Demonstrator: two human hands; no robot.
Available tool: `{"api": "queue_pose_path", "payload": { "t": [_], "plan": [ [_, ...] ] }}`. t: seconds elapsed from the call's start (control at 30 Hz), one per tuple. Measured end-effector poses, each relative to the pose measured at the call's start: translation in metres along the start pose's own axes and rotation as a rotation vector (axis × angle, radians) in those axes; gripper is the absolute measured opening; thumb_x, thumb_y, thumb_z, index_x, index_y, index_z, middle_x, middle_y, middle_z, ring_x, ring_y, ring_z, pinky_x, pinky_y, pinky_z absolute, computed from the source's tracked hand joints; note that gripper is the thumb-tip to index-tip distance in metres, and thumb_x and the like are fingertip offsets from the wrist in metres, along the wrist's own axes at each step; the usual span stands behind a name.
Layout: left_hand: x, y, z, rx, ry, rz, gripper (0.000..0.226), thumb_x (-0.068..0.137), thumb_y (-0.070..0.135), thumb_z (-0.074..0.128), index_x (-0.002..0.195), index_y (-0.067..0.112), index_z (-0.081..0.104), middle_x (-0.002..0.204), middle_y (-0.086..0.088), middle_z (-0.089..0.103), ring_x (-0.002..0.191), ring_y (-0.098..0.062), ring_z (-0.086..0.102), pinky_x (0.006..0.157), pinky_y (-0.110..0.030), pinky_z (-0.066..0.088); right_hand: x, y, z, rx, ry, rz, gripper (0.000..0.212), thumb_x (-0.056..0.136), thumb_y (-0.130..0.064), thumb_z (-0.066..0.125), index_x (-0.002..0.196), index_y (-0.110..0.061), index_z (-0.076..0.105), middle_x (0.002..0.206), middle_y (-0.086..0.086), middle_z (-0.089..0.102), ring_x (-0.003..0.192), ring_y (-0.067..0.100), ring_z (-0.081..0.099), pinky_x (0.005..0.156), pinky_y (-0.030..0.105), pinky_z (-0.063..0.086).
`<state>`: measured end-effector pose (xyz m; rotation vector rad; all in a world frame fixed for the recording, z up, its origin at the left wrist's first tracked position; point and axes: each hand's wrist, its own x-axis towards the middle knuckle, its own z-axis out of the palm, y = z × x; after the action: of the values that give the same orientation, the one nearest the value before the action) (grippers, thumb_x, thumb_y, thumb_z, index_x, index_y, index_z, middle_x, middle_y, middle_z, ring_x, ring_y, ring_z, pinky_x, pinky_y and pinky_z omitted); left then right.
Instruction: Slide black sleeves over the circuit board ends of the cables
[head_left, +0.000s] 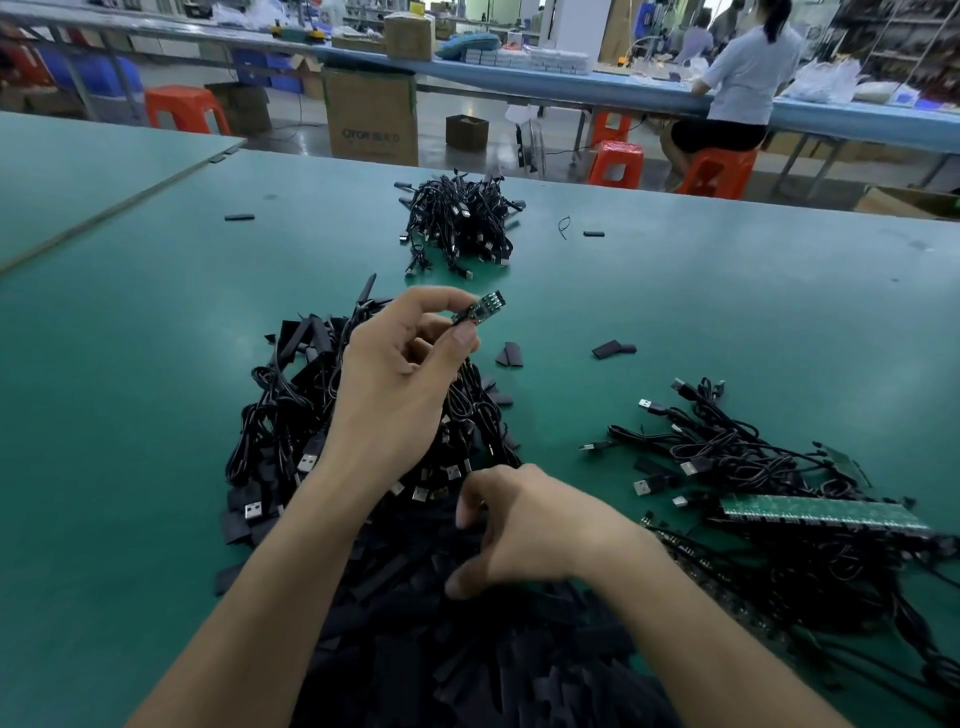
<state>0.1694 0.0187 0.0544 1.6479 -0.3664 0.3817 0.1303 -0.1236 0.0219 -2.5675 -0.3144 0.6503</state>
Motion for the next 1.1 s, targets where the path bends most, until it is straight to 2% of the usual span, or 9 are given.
{"api": "queue_pose_path", "payload": {
  "t": [0.1, 0.23, 0.43, 0.5, 0.6, 0.77, 0.87, 0.97, 1.1],
  "plan": [
    [0.001, -0.001, 0.0, 0.001, 0.002, -0.009, 0.027, 0.096, 0.011, 0.065, 0.096, 0.037, 0.066, 0.086, -0.006, 0.07, 0.078, -0.04, 0.055, 0.071, -0.044, 0.051, 0.001, -0.002, 0.004, 0.015, 0.0, -0.008, 0.039, 0.07, -0.03, 0.083, 0.095, -0.03, 0.054, 0.095, -0.003, 0.064, 0.084, 0.02, 0.066, 0.077, 0.041, 0.059],
    [0.001, -0.002, 0.001, 0.004, -0.005, -0.017, 0.027, 0.096, 0.011, 0.065, 0.095, 0.038, 0.064, 0.086, -0.006, 0.07, 0.077, -0.041, 0.056, 0.07, -0.044, 0.051, 0.002, -0.003, 0.003, 0.093, -0.022, -0.004, 0.028, 0.08, -0.015, 0.072, 0.098, -0.028, 0.055, 0.101, 0.002, 0.065, 0.085, 0.027, 0.069, 0.07, 0.037, 0.058],
    [0.001, -0.003, 0.002, 0.01, -0.018, -0.033, 0.025, 0.096, 0.013, 0.065, 0.095, 0.038, 0.064, 0.086, -0.003, 0.071, 0.078, -0.04, 0.056, 0.072, -0.046, 0.051, 0.001, 0.002, -0.001, 0.062, 0.007, -0.045, 0.02, 0.088, -0.014, 0.059, 0.096, -0.029, 0.069, 0.079, -0.01, 0.054, 0.064, 0.009, 0.052, 0.055, 0.016, 0.038],
    [0.0, -0.003, 0.002, 0.005, -0.022, -0.035, 0.024, 0.095, 0.013, 0.066, 0.095, 0.037, 0.065, 0.086, -0.004, 0.072, 0.079, -0.04, 0.057, 0.072, -0.046, 0.051, 0.0, 0.003, 0.003, 0.087, 0.019, -0.057, 0.015, 0.086, -0.019, 0.067, 0.088, -0.034, 0.065, 0.08, -0.012, 0.052, 0.068, 0.01, 0.053, 0.061, 0.022, 0.045],
    [0.0, -0.004, 0.001, 0.007, -0.026, -0.029, 0.022, 0.095, 0.013, 0.066, 0.095, 0.036, 0.065, 0.085, -0.007, 0.072, 0.081, -0.039, 0.059, 0.072, -0.045, 0.052, 0.001, 0.005, 0.01, 0.038, 0.028, -0.074, 0.021, 0.079, -0.029, 0.077, 0.086, -0.039, 0.06, 0.092, -0.013, 0.047, 0.092, 0.015, 0.057, 0.078, 0.034, 0.053],
    [0.001, -0.003, 0.0, 0.012, -0.031, -0.021, 0.022, 0.095, 0.014, 0.067, 0.096, 0.036, 0.065, 0.086, -0.01, 0.072, 0.082, -0.041, 0.059, 0.074, -0.049, 0.052, 0.005, 0.006, 0.009, -0.052, 0.157, -0.218, 0.01, 0.087, -0.03, 0.072, 0.096, -0.035, 0.07, 0.096, -0.014, 0.045, 0.099, 0.01, 0.048, 0.077, 0.022, 0.041],
    [0.002, -0.004, 0.0, 0.009, -0.03, -0.022, 0.022, 0.095, 0.013, 0.067, 0.095, 0.036, 0.066, 0.087, -0.012, 0.072, 0.081, -0.042, 0.058, 0.072, -0.046, 0.051, 0.006, 0.007, -0.001, 0.031, 0.236, -0.277, 0.009, 0.087, -0.031, 0.073, 0.095, -0.034, 0.072, 0.105, -0.008, 0.057, 0.102, 0.015, 0.055, 0.093, 0.033, 0.047],
    [0.002, -0.005, 0.0, -0.006, -0.025, -0.038, 0.022, 0.093, 0.013, 0.069, 0.095, 0.035, 0.069, 0.086, -0.012, 0.072, 0.078, -0.042, 0.059, 0.067, -0.041, 0.05, 0.005, 0.009, -0.014, 0.314, 0.4, -0.293, 0.012, 0.093, -0.022, 0.065, 0.089, -0.033, 0.064, 0.088, -0.005, 0.069, 0.081, 0.013, 0.066, 0.078, 0.033, 0.055],
    [0.001, -0.006, 0.0, -0.009, -0.036, -0.043, 0.023, 0.093, 0.016, 0.07, 0.094, 0.04, 0.07, 0.085, -0.011, 0.072, 0.077, -0.044, 0.059, 0.065, -0.035, 0.046, 0.0, 0.017, -0.026, 0.616, 0.582, -0.323, 0.02, 0.098, -0.018, 0.059, 0.089, -0.035, 0.065, 0.069, 0.004, 0.07, 0.057, 0.018, 0.066, 0.055, 0.028, 0.051]
  ]
}}
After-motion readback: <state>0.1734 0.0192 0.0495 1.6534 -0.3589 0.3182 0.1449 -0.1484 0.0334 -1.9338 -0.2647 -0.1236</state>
